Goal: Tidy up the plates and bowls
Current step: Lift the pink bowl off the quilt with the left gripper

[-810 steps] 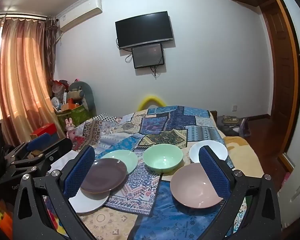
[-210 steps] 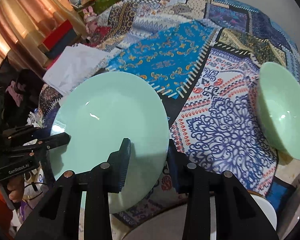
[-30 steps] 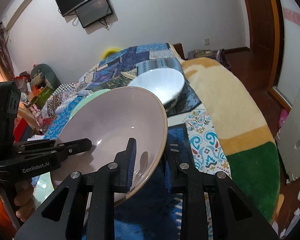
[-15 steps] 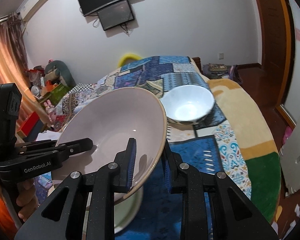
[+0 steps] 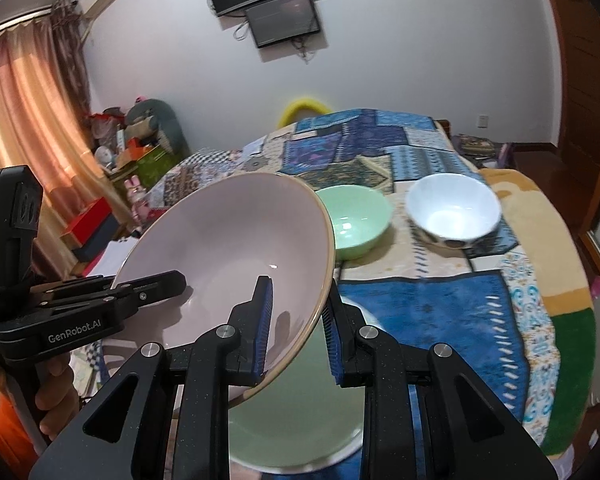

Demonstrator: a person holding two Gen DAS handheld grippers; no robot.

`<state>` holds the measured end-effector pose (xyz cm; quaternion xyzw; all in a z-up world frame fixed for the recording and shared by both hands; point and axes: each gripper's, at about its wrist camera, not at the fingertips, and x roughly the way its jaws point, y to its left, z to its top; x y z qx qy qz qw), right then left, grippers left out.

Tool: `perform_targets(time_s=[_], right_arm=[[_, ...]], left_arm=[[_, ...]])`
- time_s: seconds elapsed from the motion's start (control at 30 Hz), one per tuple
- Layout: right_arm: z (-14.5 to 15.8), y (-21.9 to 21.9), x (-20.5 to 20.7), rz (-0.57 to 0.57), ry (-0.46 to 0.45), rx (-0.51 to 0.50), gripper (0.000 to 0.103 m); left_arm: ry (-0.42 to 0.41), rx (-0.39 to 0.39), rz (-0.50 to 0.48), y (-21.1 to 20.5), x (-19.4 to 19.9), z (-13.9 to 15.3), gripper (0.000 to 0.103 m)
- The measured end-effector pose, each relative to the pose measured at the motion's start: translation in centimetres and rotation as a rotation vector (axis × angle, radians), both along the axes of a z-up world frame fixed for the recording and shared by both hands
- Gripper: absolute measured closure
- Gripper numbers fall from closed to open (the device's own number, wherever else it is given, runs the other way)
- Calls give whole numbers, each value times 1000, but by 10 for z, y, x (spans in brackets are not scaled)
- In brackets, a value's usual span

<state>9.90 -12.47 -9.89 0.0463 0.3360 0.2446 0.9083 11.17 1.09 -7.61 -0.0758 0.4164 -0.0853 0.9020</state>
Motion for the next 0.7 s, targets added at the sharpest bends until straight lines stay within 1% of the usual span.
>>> perform_targets(time_s=[0.23,0.37,0.7], right_arm=[[-4,34,-5,59,9,-3,81],[-11,52,-7,93,31,-4,81],[-30,97,-7,171,91,-28,81]], left_arm=[[-6,-11,70,41,-27,-1,84],[-1,-17,100,61,-39,-5,84],[21,-4,177,106,-61,-20,84]])
